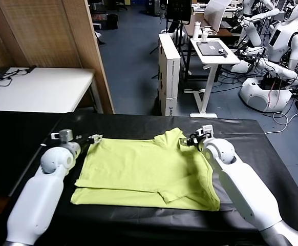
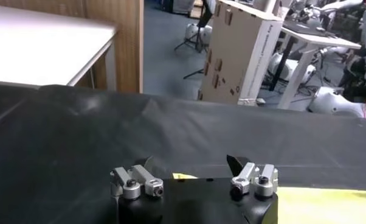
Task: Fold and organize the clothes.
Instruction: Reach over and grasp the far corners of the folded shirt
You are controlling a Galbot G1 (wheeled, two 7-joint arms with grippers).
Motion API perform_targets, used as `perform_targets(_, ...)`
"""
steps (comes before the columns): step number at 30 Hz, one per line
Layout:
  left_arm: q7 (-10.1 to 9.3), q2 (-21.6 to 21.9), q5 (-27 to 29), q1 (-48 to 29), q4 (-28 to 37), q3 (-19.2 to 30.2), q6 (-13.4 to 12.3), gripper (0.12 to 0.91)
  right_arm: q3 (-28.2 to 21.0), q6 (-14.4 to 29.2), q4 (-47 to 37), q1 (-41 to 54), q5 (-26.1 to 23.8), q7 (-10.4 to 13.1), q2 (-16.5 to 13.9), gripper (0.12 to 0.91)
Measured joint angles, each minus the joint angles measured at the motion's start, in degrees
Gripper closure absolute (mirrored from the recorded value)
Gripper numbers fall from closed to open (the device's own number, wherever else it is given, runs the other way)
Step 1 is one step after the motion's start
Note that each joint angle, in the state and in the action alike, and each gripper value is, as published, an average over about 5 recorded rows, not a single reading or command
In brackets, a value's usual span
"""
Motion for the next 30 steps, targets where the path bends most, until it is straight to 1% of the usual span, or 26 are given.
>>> perform_targets(3, 0.11, -0.3, 0.1, 0.0, 0.6, 0.1, 0.1, 0.123, -0.2, 0.0, -0.2, 0.1, 0.0, -0.1, 0.1, 0.132)
perform_targets(8, 0.19, -0.9, 0.2, 0.7, 0.4, 0.2, 0.5, 0.123, -0.3, 0.0, -0.3, 0.1, 0.0, -0.3, 0.1, 0.179)
perform_targets(12, 0.31, -1.3, 0.4, 1.5, -0.2, 0.5, 0.8, 0.128, -0.4, 0.0, -0.5, 0.0, -0.1, -0.6, 0.1, 0.237)
perform_targets(14, 0.36, -1.4, 0.5, 1.8, -0.3, 0.5, 0.8, 0.137, -0.5, 0.0, -0.6, -0.1, -0.2, -0.8, 0.0, 0.278)
perform_targets(17, 0.85, -1.4, 1.3, 2.0, -0.3, 0.5, 0.8, 0.17, -0.4, 0.0, -0.7, -0.3, -0.4, -1.0, 0.1, 0.342)
perform_targets(19, 1.4, -1.4, 2.0, 2.2, -0.1, 0.5, 0.7, 0.195, -0.4, 0.0, -0.7, -0.5, -0.5, -1.0, 0.1, 0.366)
perform_targets(24, 1.97, -1.5, 2.7, 2.3, 0.1, 0.5, 0.3, 0.205, -0.4, 0.0, -0.6, -0.6, -0.5, -1.1, 0.1, 0.387)
perform_targets(30, 1.73, -2.2, 2.5, 1.2, 1.2, 0.5, 0.0, 0.192, -0.3, 0.0, -0.7, -0.6, -0.5, -1.1, -0.1, 0.389)
